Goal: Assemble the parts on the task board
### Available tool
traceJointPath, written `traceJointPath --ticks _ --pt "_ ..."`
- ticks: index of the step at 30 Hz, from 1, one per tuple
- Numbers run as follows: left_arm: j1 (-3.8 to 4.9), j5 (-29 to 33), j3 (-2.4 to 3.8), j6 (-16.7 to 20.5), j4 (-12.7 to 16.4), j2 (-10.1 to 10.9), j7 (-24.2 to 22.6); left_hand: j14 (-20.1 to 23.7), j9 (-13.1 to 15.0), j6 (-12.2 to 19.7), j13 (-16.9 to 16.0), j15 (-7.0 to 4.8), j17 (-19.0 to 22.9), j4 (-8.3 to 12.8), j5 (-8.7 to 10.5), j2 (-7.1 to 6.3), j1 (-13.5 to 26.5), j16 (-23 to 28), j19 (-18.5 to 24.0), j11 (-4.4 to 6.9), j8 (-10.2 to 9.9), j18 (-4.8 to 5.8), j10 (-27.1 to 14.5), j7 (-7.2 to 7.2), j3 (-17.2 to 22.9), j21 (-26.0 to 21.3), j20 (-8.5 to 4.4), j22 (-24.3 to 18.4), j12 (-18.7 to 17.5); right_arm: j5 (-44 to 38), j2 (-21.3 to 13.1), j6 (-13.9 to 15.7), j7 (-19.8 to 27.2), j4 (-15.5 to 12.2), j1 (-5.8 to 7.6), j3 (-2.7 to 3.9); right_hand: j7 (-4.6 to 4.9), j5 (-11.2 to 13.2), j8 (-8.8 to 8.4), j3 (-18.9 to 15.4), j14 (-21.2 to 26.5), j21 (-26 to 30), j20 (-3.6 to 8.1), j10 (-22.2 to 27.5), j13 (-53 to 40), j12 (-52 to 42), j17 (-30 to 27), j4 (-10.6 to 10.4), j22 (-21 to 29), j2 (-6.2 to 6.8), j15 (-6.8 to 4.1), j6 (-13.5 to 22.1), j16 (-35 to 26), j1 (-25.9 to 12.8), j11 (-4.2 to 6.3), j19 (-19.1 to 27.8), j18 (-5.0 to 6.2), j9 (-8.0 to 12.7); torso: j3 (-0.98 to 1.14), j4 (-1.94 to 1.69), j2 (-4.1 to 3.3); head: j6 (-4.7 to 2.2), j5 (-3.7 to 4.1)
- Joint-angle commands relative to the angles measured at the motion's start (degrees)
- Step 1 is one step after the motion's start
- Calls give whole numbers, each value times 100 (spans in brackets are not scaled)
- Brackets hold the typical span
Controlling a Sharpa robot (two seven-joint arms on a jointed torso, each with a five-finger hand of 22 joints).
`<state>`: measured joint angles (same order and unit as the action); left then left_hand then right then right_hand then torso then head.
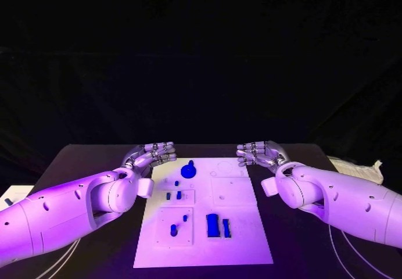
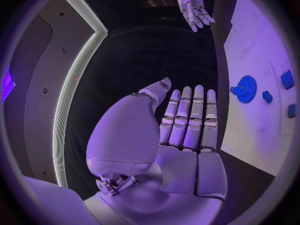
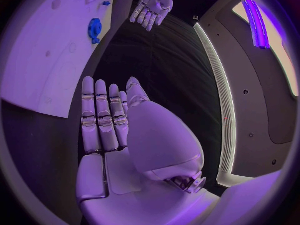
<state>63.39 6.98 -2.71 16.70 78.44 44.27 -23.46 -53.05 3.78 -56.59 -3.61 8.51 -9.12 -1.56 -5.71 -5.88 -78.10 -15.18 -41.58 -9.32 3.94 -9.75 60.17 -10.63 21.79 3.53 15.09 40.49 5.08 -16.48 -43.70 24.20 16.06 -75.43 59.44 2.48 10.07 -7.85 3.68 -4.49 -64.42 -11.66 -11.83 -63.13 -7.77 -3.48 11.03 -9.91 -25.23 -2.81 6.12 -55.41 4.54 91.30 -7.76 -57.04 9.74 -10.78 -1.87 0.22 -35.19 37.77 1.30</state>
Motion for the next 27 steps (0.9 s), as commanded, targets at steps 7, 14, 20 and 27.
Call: traceJointPath --ticks 7,14,20,27 --pt "-50 -93 14 288 -288 -240 -426 -261 -4 -48 7 2 265 33 -6 141 -39 513 -61 -10 -18 -84 76 -55 -129 4 41 -679 -122 273 275 -687 643 367 -3 16 26 15 -3 38 -575 321 130 -206 427 -17 -411 205 531 -101 -128 -142 -70 -136 31 -632 89 283 102 47 86 -122 -67" --pt "-70 -77 30 415 -134 -194 -231 2111 -378 2390 361 -363 912 156 571 588 3314 952 1745 387 -394 349 -2527 419 -1005 -353 -620 -2139 -508 377 218 -92 467 148 9 -15 -420 343 -368 449 2425 690 588 2593 777 348 -1103 558 1405 281 -612 2298 -454 -4004 352 2071 -338 635 106 -2 191 -185 -77" --pt "-151 -276 107 1159 277 -119 -360 2817 -378 3113 361 -851 912 156 571 588 4307 1079 2280 511 -394 415 -3300 562 -1265 -353 -817 -2561 -508 830 105 652 790 -423 31 -98 -552 785 -368 449 3318 1166 720 3420 777 348 -1103 991 1653 281 -612 3019 -454 -5143 776 2879 -451 1078 182 -21 389 -330 -127" --pt "-270 -568 220 2253 882 -7 -549 3463 -378 3769 361 -851 912 156 571 588 5215 1518 2765 932 -394 539 -4005 1063 -1502 -353 -999 -2947 -508 1436 -47 1645 1222 -1186 61 -209 -1007 785 -368 449 4127 1166 1183 4168 777 348 -1103 991 1878 281 -612 3672 -454 -6173 776 3611 -522 1078 187 -22 401 -339 -130"
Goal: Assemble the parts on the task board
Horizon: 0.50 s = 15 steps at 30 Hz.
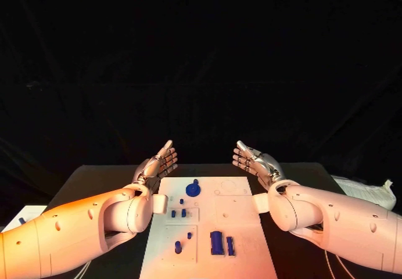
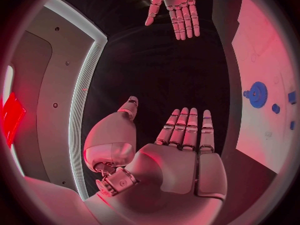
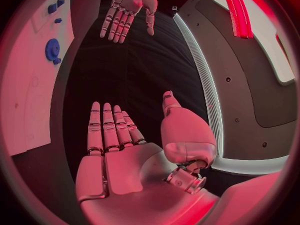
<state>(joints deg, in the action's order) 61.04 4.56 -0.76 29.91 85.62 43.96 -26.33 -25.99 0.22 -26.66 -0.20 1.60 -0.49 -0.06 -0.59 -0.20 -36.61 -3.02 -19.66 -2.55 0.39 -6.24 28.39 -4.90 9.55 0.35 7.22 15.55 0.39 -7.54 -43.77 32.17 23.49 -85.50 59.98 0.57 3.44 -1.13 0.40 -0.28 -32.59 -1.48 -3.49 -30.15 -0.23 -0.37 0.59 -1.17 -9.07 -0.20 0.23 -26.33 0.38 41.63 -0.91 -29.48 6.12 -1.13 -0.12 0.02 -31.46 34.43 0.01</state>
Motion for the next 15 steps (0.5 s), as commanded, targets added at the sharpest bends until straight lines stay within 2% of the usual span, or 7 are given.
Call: traceJointPath --ticks 1,2,3,4,6,7,15 --pt "-46 -352 36 1031 218 33 -279 830 -22 854 20 -160 49 6 59 20 1167 302 630 255 -39 187 -906 490 -302 -35 -229 -496 -39 593 -51 931 516 -243 10 -27 -344 113 -40 28 1034 148 349 956 23 37 -59 117 288 20 -23 834 -38 -1320 91 936 -199 113 12 -2 28 -5 -1" --pt "-55 -376 45 1119 266 42 -294 897 -22 925 20 -160 49 6 59 20 1263 302 680 255 -39 187 -980 490 -328 -35 -249 -536 -39 637 -62 1002 547 -298 12 -35 -344 113 -40 28 1121 148 349 1039 23 37 -59 117 312 20 -23 903 -38 -1431 91 1013 -612 113 12 -2 28 -5 -1" --pt "-64 -396 53 1195 309 50 -307 967 -22 996 20 -160 49 6 59 20 1362 302 733 255 -39 187 -1056 490 -354 -35 -269 -579 -39 674 -72 1062 573 -344 14 -42 -344 113 -40 28 1214 148 349 1124 23 37 -59 117 338 20 -23 980 -38 -1551 91 1099 -612 113 12 -2 28 -5 -1" --pt "-71 -414 59 1261 345 57 -319 1034 -22 1064 20 -160 49 6 59 20 1456 302 785 255 -39 624 -1130 490 -378 -35 -285 -619 -39 703 -79 1111 594 -381 15 -48 -344 113 -40 28 1294 148 349 1198 23 37 -59 117 361 20 -23 1045 -38 -1653 91 1171 -612 113 12 -2 28 -5 -1" --pt "-79 -434 67 1338 387 65 -332 1114 -22 1146 20 -160 49 6 59 20 1570 302 844 255 -39 624 -1218 490 -407 -35 -309 -668 -39 735 -87 1163 617 -422 17 -54 -344 113 -40 28 1394 148 349 1291 23 37 -59 117 388 20 -23 1126 -38 -1780 91 1262 -612 113 12 -2 28 -5 -1" --pt "-85 -449 73 1392 417 70 -341 1172 -22 1206 20 -160 49 6 59 20 1651 302 888 255 -39 624 -1280 490 -429 -35 -722 -702 -39 749 -90 1185 627 -438 17 -56 -344 113 -40 28 1473 148 349 1360 23 37 -59 117 410 20 -23 1188 -38 -1879 91 1332 -612 113 12 -2 28 -5 -1" --pt "-88 -456 76 1420 433 73 -346 1601 -22 1646 20 -160 49 6 59 20 2257 302 1202 255 -39 624 -1750 490 -955 -35 -722 -960 -39 754 -92 1195 631 -446 18 -57 -344 113 -40 28 2008 148 349 1858 23 37 -59 117 907 20 -23 1622 -38 -2563 91 1814 -612 113 12 -2 28 -5 -1"
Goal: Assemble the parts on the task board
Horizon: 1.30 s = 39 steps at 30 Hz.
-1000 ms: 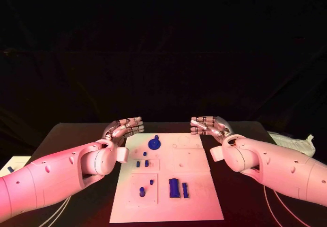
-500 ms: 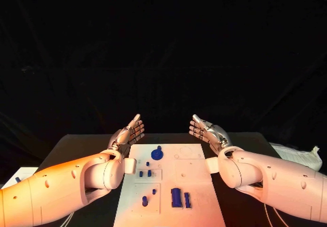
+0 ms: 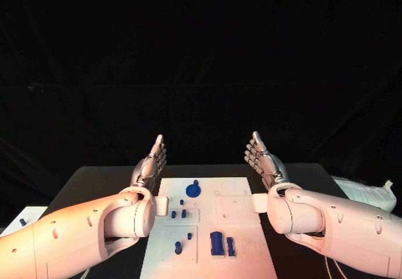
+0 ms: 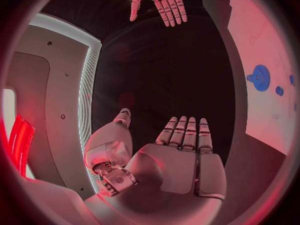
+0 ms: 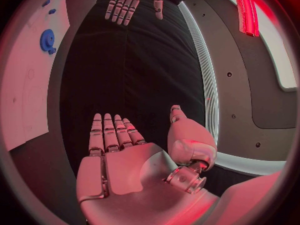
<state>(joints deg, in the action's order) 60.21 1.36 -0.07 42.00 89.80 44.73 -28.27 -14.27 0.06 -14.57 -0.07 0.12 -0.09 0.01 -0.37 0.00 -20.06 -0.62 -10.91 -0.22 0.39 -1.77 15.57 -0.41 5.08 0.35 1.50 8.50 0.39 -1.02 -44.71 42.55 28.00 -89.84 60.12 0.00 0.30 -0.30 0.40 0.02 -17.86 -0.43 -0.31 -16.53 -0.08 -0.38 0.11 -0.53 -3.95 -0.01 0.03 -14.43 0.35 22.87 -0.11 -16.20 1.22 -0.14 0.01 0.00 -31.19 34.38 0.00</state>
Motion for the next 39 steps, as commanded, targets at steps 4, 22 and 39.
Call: traceJointPath --ticks 4,22,39 --pt "-5 -136 7 212 16 -4 -152 570 -6 579 7 -12 9 -1 37 0 798 62 429 22 -39 177 -620 41 -508 -35 -150 -339 -39 102 1 157 179 -12 4 0 -30 30 -40 -2 710 43 31 660 8 38 -11 53 395 1 -3 576 -35 -914 11 648 -122 14 -1 0 1 0 0" --pt "-5 -136 7 212 16 -4 -152 1003 -6 1023 7 -12 9 -1 37 0 1421 62 1091 22 -39 177 -1095 41 -508 -35 -150 -850 -39 102 1 157 179 -12 4 0 -30 30 -40 -2 1274 43 31 1167 8 38 -11 53 395 1 -3 1019 -35 -1624 11 1149 -122 14 -1 0 1 0 0" --pt "-5 -136 7 212 16 -4 -152 1427 -6 1457 7 -12 9 -1 37 0 2006 62 1091 22 -39 177 -1557 41 -508 -35 -150 -850 -39 102 1 157 179 -12 4 0 -30 30 -40 -2 1786 43 31 1653 8 38 -11 53 395 1 -3 1443 -35 -2287 11 1620 -122 14 -1 0 1 0 0"
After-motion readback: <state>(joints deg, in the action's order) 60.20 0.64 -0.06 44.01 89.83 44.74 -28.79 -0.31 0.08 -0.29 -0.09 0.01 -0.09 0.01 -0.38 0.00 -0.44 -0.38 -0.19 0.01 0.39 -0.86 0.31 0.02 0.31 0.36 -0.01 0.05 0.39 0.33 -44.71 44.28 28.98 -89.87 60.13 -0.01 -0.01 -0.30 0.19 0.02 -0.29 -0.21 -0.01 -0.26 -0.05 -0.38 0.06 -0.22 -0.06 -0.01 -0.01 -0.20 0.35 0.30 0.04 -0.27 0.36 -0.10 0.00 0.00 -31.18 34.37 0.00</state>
